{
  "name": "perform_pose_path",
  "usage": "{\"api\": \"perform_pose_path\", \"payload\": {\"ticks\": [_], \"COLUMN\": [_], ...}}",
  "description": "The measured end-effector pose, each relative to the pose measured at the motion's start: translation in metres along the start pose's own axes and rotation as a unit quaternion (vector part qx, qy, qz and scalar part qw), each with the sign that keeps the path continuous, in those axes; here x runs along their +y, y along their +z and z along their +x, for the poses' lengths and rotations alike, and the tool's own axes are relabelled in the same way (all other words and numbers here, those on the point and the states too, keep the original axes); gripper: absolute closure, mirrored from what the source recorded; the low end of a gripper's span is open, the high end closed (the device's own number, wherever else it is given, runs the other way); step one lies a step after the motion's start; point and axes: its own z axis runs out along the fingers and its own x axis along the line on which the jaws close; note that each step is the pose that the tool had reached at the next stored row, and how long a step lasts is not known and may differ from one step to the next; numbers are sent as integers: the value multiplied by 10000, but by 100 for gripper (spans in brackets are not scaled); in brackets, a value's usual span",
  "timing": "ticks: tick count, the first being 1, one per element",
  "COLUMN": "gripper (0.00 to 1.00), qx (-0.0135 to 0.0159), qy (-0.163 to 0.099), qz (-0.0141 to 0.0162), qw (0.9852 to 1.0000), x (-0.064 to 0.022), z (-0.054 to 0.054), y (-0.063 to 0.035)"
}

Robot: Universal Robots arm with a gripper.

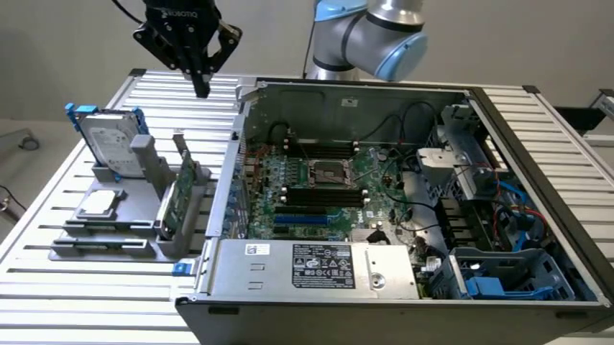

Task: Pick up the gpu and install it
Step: 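Reach for the gpu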

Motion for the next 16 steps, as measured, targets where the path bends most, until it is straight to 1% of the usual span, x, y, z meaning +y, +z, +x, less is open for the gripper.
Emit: {"api": "perform_pose_path", "payload": {"ticks": [6,10,12,15,16], "gripper": [89,89,89,89,89], "qx": [-1,-2,-2,4,18], "qy": [-1,-2,-5,-35,-58], "qz": [22,45,63,91,101], "qw": [10000,10000,10000,10000,9999], "x": [-24,-39,-46,-51,-52], "z": [272,452,539,597,599], "y": [47,74,87,103,104]}}
